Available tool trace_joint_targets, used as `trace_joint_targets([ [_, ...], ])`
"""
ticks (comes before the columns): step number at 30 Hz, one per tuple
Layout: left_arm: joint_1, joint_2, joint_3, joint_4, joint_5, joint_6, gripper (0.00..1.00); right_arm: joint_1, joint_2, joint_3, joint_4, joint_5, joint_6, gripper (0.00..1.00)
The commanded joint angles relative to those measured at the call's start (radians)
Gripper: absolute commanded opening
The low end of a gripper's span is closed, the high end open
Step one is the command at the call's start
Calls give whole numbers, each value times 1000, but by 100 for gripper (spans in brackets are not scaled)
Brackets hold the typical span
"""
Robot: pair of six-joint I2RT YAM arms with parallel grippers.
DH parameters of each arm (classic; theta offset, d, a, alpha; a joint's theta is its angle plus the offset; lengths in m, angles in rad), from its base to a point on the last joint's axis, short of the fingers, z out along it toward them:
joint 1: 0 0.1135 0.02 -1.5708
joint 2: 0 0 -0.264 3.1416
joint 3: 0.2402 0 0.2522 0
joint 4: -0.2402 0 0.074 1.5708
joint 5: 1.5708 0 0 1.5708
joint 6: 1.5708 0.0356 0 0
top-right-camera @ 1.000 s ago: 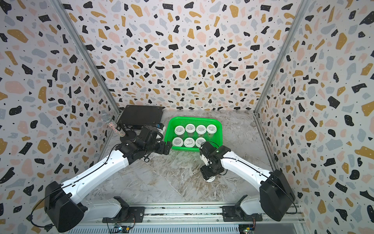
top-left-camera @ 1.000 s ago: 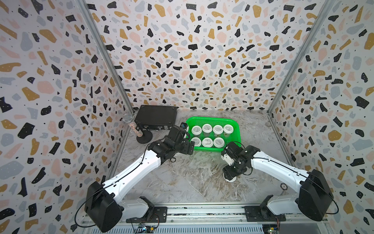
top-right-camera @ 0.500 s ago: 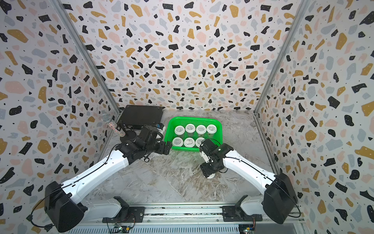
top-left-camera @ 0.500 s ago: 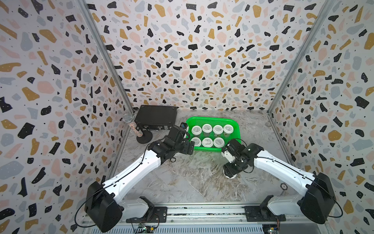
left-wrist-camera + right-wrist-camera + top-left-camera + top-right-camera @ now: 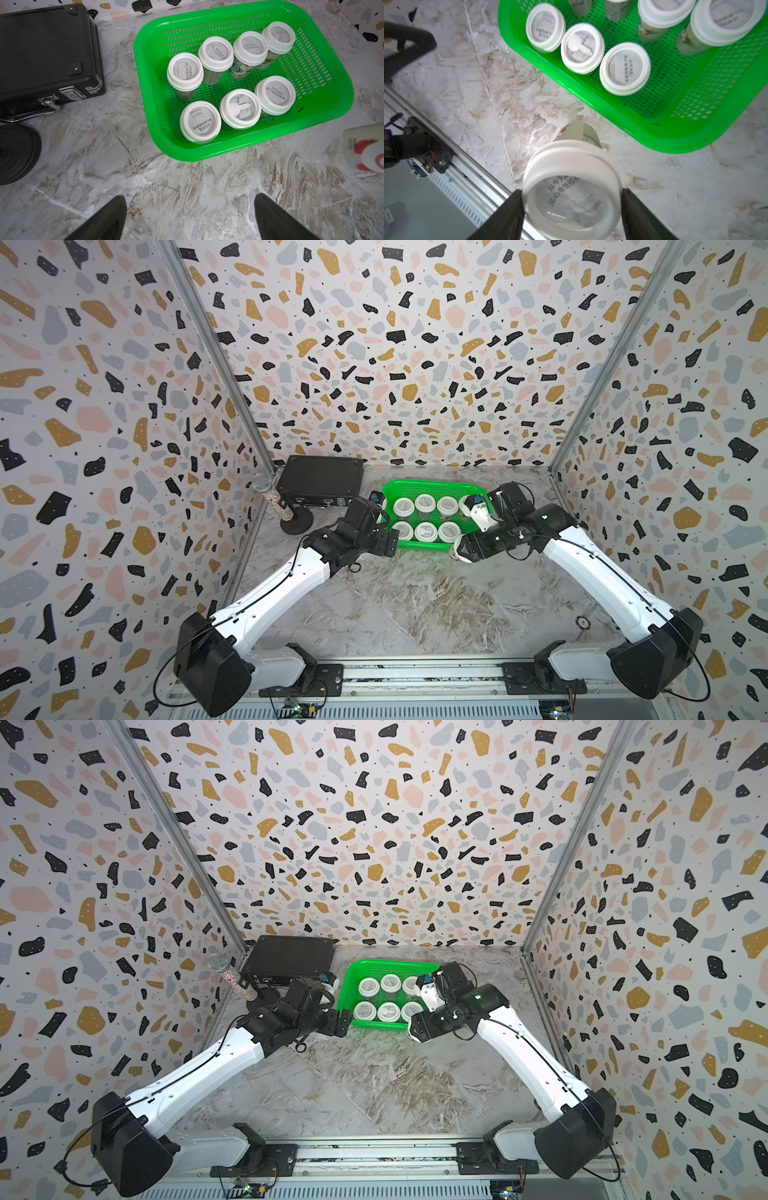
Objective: Put the yogurt in the basket
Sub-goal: Place the yogurt in the basket.
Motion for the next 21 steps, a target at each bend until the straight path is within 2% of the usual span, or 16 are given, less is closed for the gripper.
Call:
trace_joint_targets([
  [1, 7, 0, 12, 22, -2, 16, 99, -59, 38, 64, -2, -97, -38, 74],
  [5, 8, 2, 14, 23, 1, 16, 99, -133, 107, 134, 3, -111, -40, 74],
  [9, 8, 3, 12, 21, -1, 17, 99, -178, 175, 187, 3, -63, -34, 74],
  [21, 11, 4, 9, 26, 0, 16, 99, -198, 319, 232, 0, 126, -34, 76],
])
